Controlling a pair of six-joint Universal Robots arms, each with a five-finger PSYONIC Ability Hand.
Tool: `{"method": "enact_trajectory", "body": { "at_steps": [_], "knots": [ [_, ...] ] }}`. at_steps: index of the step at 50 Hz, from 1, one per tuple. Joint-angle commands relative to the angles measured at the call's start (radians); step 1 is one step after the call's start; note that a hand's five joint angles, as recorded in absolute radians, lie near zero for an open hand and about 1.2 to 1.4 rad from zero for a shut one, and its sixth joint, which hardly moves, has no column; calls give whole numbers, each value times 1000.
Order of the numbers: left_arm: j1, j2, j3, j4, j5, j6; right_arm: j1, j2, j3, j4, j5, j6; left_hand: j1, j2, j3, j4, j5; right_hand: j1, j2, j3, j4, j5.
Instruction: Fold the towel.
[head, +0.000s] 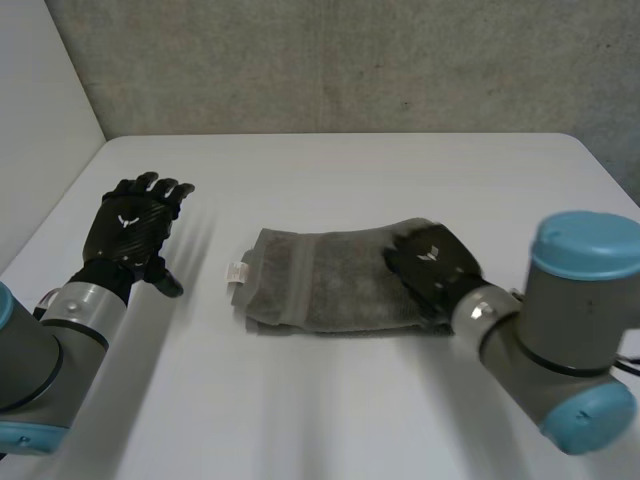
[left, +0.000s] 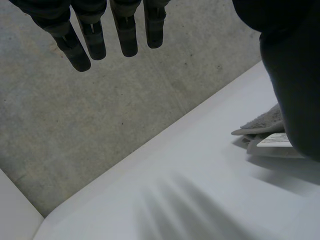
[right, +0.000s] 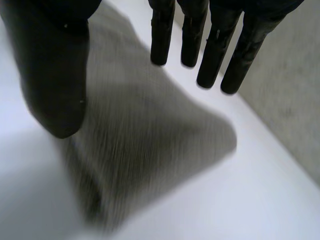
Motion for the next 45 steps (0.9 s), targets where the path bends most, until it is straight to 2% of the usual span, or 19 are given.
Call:
{"method": "enact_trajectory", "body": {
  "at_steps": [1, 3, 4, 5, 6, 8, 19, 21, 22, 24, 25, 30, 35, 39, 40, 41, 42, 43, 45],
  "knots": [
    [-14, -9, 0, 0, -1, 0, -99, 18, 97, -47, -16, -6, -29, -25, -18, -23, -19, 201, 191, 190, 185, 176],
    [-17, -9, -2, 0, -1, 2, -108, 28, 108, -70, -22, -9, -29, -25, -18, -23, -19, 245, 235, 234, 229, 220],
    [-17, -9, -2, 0, -1, 2, -111, 41, 115, -91, -24, -15, -29, -25, -18, -23, -19, 332, 322, 321, 316, 308],
    [-17, -9, -2, 0, -1, 0, -114, 48, 118, -107, -19, -25, -29, -25, -18, -23, -19, 533, 524, 523, 518, 509],
    [-17, -9, -3, 0, -2, 0, -114, 48, 118, -107, -19, -26, -29, -25, -18, -23, -19, 536, 526, 525, 520, 511],
    [-17, -8, -6, 0, -1, 0, -116, 42, 115, -122, -5, -48, -29, -25, -18, -23, -19, 923, 913, 912, 907, 899],
    [-54, 17, 15, -11, -8, -6, -91, -7, -6, -124, 8, -52, -38, -34, -27, -32, -28, 925, 915, 914, 909, 900],
    [-60, 32, 26, -11, -8, -20, -1, 5, -82, -124, 8, -42, -35, -31, -24, -29, -25, 925, 915, 914, 909, 900],
    [-66, 49, 43, -12, -10, -40, -1, 5, -83, -124, 8, -42, -35, -31, -24, -29, -25, 925, 915, 914, 909, 900],
    [-66, 60, 62, -14, -10, -69, 126, 57, -173, -124, 7, -44, -35, -31, -24, -29, -25, 925, 915, 914, 909, 900],
    [-67, 67, 82, -17, -11, -99, 127, 58, -173, -124, 7, -44, -32, -28, -21, -26, -22, 925, 915, 914, 909, 900],
    [-71, 72, 153, -43, -21, -196, 292, 184, -331, -118, -8, -44, -32, -28, -21, -26, -22, 925, 915, 914, 909, 900],
    [-72, 60, 220, -75, -45, -262, 364, 298, -408, -112, -4, -45, -32, -28, -21, -26, -22, 925, 915, 914, 909, 900],
    [-93, 31, 274, -92, -70, -296, 372, 332, -420, -108, -1, -42, -26, -22, -16, -20, -16, 925, 915, 914, 909, 900],
    [-94, 30, 274, -92, -70, -296, 369, 329, -416, -107, 2, -39, -26, -22, -16, -20, -16, 725, 715, 714, 710, 701],
    [-104, 9, 290, -94, -74, -299, 369, 329, -416, -107, 2, -39, -23, -19, -13, -17, -13, 723, 713, 712, 708, 699],
    [-104, 9, 290, -94, -74, -299, 365, 315, -403, -107, -1, -33, -23, -19, -13, -17, -13, 380, 370, 370, 365, 356],
    [-115, -9, 305, -94, -76, -299, 365, 315, -403, -107, -1, -33, -23, -19, -13, -17, -13, 377, 367, 366, 361, 353],
    [-123, -23, 314, -94, -77, -299, 349, 233, -348, -108, -5, 22, -23, -19, -13, -17, -13, -297, -307, -308, -312, -321]
  ]
}}
